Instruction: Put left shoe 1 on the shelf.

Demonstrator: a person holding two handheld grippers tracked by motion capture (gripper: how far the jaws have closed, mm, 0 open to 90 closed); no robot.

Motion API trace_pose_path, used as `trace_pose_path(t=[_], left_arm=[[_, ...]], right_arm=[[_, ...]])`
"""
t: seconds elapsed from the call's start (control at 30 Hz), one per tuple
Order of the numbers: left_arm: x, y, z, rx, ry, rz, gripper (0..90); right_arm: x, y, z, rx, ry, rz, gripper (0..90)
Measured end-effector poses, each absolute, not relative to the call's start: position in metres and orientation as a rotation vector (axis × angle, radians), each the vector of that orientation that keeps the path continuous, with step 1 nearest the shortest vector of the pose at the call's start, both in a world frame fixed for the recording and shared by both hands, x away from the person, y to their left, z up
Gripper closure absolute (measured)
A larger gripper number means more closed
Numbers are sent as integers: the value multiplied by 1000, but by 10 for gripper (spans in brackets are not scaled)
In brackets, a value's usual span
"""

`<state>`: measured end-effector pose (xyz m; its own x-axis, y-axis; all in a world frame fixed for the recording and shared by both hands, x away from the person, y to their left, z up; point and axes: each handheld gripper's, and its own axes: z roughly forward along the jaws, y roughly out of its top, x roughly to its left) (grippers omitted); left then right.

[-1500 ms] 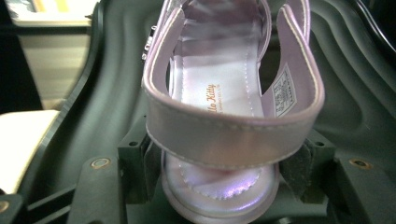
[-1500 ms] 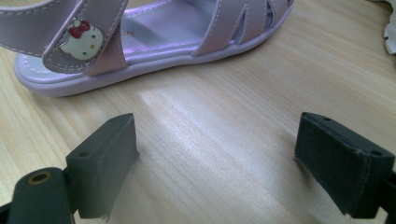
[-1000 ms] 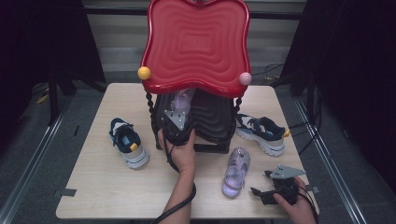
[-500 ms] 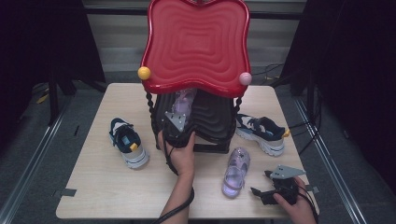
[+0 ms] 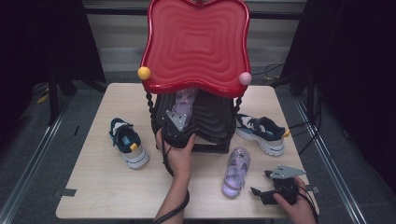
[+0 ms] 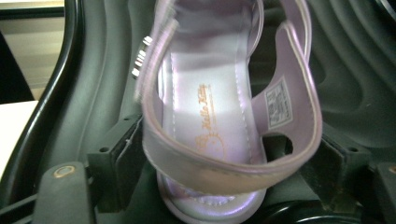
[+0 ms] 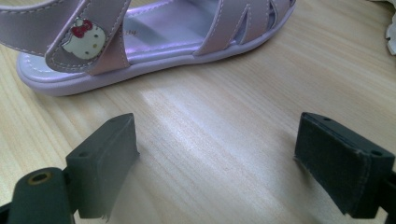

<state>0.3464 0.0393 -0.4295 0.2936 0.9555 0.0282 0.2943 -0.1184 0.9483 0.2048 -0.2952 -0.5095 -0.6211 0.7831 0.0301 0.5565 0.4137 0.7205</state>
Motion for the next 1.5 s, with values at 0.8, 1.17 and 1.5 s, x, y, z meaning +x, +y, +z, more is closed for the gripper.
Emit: trace_pose_path(t=[0.8,1.17,1.5], left_arm=[[311,90,-421,1765,1081,640,153],[295,101,-436,1872,1017,520,154],[281,109,-465,1994,954,435,155]], right_arm=[[205,-295,-510,1158,2362,1026,122],[205,-295,-509,1159,2361,1024,122],[203,-294,-509,1162,2355,1017,129]])
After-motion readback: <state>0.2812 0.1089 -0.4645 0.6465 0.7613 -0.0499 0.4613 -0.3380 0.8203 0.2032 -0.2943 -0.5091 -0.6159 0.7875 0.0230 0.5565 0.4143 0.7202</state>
